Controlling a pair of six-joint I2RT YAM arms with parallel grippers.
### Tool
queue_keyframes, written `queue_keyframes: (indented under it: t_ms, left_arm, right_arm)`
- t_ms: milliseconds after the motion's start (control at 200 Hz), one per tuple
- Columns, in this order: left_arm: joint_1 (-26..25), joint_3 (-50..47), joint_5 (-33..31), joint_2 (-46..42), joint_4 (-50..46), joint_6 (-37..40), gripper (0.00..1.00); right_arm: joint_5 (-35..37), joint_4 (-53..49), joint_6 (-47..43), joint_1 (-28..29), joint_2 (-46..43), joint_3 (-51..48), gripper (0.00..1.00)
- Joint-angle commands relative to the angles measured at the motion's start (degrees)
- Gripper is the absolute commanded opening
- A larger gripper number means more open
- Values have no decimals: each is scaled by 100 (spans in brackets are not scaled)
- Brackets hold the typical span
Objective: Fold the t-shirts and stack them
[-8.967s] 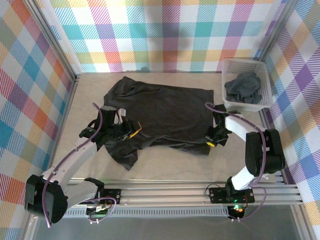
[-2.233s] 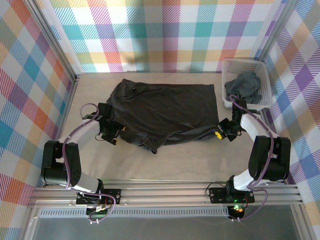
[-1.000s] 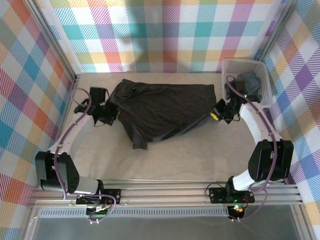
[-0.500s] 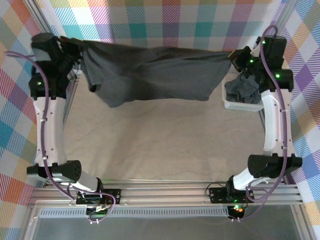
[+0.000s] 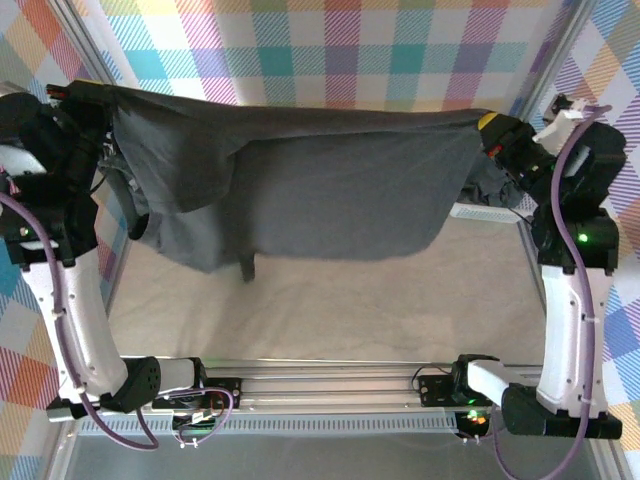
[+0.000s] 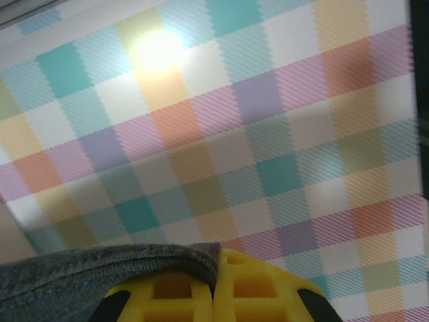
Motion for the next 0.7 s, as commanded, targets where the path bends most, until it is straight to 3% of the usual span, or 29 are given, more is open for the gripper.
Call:
queue_keyframes:
  t_ms: [0, 200, 430, 565, 695]
  left_arm:
    - [171, -121, 446, 609, -190, -225, 0]
    - [315, 414, 1218, 1755, 139, -519, 0]
    - [389, 3082, 1753, 3410, -51, -733, 0]
    - [472, 3238, 1889, 3408, 355, -1000, 0]
    - [547, 3078, 1902, 3078, 288, -854, 0]
  right_arm:
    - [-444, 44, 229, -87, 717, -53, 0]
    - [-633, -310, 315, -93, 2222, 971, 0]
    - [-922, -568, 512, -109, 3852, 3325, 0]
    - [-985, -996, 541, -121, 4435, 4726, 0]
    - [-1041, -1034, 602, -163, 4294, 4837, 0]
